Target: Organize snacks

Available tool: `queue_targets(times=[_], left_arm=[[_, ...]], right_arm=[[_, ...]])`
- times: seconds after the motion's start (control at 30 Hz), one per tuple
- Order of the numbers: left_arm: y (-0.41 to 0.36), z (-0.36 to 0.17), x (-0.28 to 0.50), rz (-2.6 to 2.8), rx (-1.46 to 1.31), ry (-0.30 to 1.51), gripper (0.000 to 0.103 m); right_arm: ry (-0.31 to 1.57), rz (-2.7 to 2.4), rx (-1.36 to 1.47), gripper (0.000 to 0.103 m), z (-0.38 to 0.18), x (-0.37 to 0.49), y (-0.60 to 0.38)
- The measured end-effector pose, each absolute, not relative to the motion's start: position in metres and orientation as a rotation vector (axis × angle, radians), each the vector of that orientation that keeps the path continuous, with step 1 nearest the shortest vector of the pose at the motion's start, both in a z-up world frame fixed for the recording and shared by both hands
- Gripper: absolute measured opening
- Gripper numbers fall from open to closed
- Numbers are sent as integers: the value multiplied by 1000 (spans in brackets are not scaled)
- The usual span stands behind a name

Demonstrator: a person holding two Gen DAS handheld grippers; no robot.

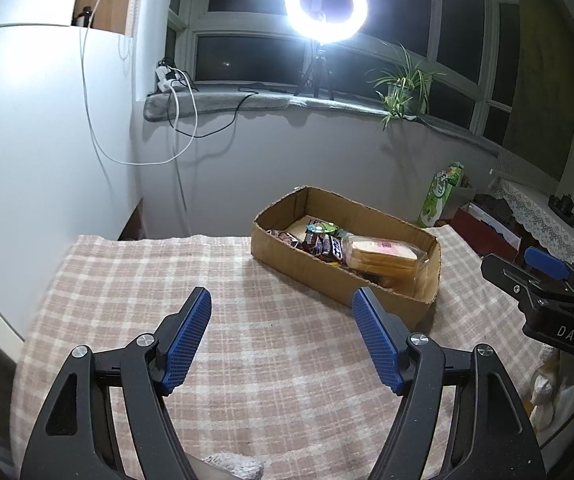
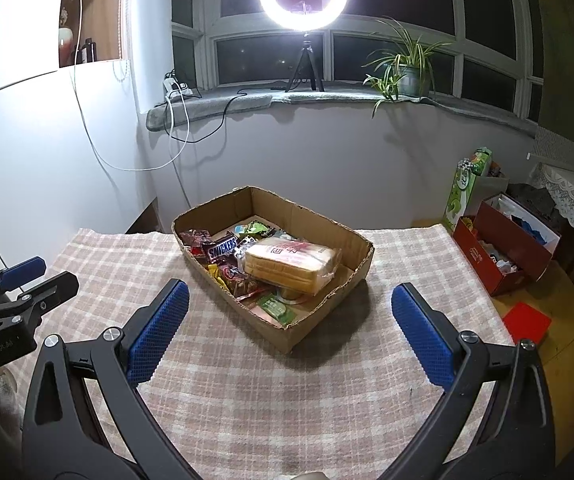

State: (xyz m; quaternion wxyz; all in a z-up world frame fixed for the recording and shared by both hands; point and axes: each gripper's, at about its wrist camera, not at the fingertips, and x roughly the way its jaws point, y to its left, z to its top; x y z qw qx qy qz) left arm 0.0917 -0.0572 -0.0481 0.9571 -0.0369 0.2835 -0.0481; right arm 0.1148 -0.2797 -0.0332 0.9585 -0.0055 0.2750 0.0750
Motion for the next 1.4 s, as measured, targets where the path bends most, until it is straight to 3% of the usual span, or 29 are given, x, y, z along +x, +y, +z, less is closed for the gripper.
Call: queue_targets(times=[1.4], left_arm=[[-61, -48, 89, -99, -66, 575, 79]], right_arm=[[566, 164, -17, 103, -36, 112, -274]])
